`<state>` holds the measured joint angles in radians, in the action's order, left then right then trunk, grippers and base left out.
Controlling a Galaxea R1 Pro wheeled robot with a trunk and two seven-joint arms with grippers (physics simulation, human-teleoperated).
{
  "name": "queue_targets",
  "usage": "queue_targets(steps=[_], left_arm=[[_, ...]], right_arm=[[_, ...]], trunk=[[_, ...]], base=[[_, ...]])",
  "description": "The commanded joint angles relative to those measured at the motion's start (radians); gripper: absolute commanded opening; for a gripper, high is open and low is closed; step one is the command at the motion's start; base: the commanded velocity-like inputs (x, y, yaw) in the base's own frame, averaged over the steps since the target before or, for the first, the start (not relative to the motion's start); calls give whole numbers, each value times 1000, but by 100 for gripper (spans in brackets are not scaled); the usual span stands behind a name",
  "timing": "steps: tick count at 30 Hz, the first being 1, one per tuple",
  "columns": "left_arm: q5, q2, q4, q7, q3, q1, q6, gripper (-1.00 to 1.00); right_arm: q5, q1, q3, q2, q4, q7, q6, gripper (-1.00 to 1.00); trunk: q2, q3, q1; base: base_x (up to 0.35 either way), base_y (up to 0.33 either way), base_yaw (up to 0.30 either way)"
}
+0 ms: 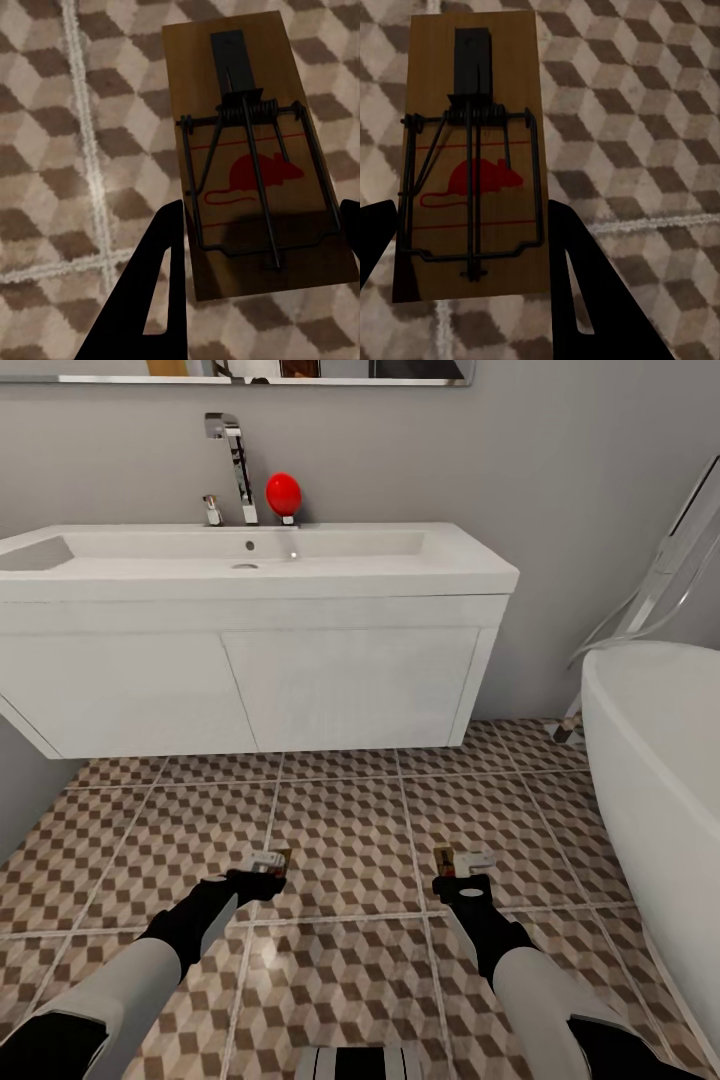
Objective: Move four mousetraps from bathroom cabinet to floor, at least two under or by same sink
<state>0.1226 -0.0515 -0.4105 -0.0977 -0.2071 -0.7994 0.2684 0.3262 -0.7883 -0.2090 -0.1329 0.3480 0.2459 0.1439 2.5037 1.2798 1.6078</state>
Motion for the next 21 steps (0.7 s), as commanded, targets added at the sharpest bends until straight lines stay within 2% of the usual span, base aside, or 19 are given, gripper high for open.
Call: queue_targets(steps=[1, 21], left_arm=[[9, -1, -3, 2, -6, 0, 6, -100], [8, 4, -22, 8, -5, 0, 13, -100]], right_arm=[[7, 0, -4, -1, 2, 3, 6, -100], [8, 0, -4, -1, 2, 3, 6, -100]], trunk=[[0, 1, 0], [0, 1, 0]], base=[[0, 0, 0], [0, 0, 0]])
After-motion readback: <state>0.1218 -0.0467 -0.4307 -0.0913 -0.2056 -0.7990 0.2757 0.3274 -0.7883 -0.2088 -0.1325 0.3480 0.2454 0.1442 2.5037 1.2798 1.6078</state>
